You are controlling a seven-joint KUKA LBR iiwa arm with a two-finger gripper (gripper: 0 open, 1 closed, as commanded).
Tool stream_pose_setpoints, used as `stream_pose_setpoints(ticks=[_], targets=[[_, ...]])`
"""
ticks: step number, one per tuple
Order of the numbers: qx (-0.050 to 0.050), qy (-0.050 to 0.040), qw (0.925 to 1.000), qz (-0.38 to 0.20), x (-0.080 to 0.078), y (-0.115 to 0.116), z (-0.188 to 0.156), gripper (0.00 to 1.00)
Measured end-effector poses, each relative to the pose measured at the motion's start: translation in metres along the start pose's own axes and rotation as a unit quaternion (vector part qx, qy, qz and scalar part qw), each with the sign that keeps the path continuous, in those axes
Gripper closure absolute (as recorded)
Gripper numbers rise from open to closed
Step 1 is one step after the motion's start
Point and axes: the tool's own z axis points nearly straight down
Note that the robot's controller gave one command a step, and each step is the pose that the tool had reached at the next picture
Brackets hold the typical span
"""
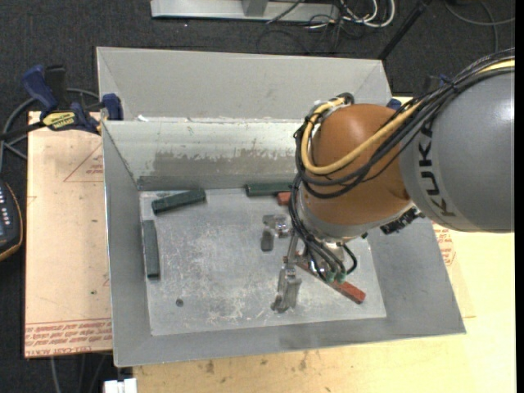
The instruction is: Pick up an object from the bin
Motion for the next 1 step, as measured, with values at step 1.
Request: stream_pose_setpoints(ticks=[1], targets=[[-0.001,-0.0013,0.9998,-0.017,-0.0169,0.0536,0.0776,0.0]])
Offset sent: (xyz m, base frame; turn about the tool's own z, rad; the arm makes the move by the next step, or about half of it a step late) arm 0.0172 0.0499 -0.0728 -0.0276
